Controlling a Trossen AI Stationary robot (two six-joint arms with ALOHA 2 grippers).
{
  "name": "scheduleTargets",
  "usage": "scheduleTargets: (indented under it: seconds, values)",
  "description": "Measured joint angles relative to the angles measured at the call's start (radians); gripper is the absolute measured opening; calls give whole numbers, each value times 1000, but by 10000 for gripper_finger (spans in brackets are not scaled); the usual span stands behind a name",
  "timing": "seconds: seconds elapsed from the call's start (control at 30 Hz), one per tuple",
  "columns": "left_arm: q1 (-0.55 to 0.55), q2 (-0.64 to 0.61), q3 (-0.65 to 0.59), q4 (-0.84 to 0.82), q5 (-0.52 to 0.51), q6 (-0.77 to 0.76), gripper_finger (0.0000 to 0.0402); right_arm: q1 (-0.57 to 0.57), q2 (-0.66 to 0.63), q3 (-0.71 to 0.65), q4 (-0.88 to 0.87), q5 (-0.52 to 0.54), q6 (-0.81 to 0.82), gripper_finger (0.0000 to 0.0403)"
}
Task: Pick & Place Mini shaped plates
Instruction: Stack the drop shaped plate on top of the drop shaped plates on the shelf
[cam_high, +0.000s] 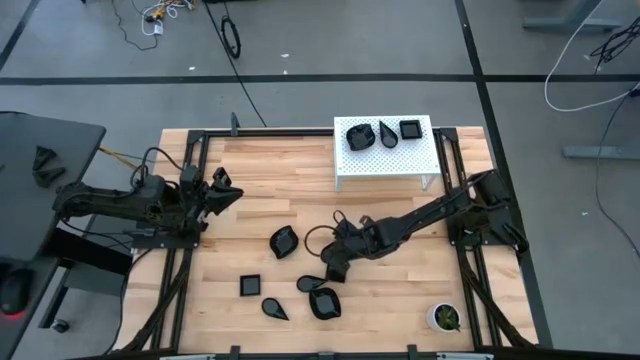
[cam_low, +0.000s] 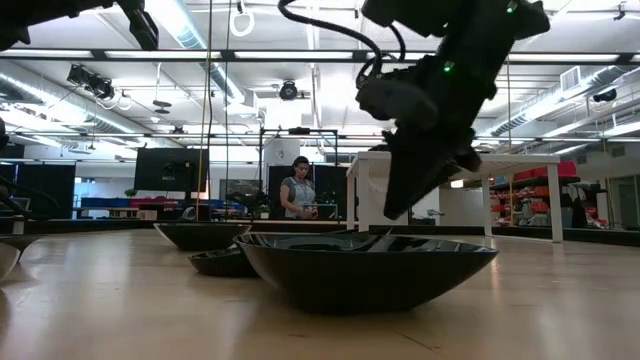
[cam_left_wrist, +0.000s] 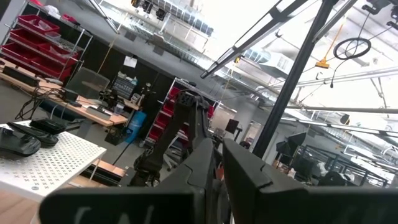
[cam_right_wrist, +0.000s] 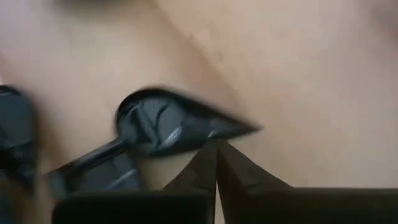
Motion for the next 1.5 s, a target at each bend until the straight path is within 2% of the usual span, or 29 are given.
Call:
scheduleTargets:
  seconds: [0.23, 0.43, 0.53, 0.8, 0.97, 1.07, 1.37, 1.5]
  values:
    - [0, 0, 0, 0, 0, 0, 42, 26, 0, -25, 14, -45, 156, 76]
    - [0, 0, 0, 0, 0, 0, 42, -2, 1, -114, 203, -40, 208, 152]
    - [0, 0, 0, 0, 0, 0, 42, -12, 1, -140, 261, -26, 228, 168]
    - [0, 0, 0, 0, 0, 0, 42, -43, 1, -145, 327, 21, 154, 141]
    - [0, 0, 0, 0, 0, 0, 42, -53, 1, -145, 374, 6, 67, 114]
    - [0, 0, 0, 0, 0, 0, 42, -53, 1, -145, 358, -26, 67, 105]
    - [0, 0, 0, -1, 0, 0, 42, -41, 28, -143, 365, -50, 81, 137]
    - [0, 0, 0, -1, 0, 0, 42, -42, 53, -144, 402, -33, 66, 139]
